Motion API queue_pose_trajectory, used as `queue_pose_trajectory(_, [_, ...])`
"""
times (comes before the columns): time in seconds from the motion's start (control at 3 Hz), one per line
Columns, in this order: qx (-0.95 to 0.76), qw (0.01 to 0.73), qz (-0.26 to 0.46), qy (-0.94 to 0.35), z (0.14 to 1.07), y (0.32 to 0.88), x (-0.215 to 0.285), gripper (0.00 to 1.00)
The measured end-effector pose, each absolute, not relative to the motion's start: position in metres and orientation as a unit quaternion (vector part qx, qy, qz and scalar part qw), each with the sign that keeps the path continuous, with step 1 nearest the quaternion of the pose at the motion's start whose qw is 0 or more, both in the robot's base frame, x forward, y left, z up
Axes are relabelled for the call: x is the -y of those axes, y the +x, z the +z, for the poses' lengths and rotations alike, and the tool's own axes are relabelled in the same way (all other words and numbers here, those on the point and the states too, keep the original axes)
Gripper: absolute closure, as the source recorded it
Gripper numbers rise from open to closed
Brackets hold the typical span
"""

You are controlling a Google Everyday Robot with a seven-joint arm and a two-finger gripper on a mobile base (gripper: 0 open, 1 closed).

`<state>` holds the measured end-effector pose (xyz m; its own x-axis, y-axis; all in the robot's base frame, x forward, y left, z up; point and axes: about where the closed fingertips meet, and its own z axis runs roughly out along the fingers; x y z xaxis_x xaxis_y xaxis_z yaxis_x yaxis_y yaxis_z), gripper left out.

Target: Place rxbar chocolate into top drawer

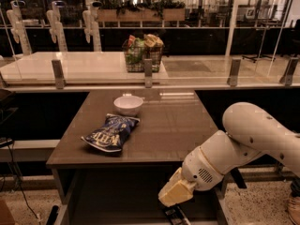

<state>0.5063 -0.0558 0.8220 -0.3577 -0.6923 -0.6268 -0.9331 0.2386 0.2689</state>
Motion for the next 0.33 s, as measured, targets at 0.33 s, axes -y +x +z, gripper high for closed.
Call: queue_pose_trajectory(0.33, [-0.762,0.192,0.312,-0.534,0.8215,0.5057,0.0541,0.59])
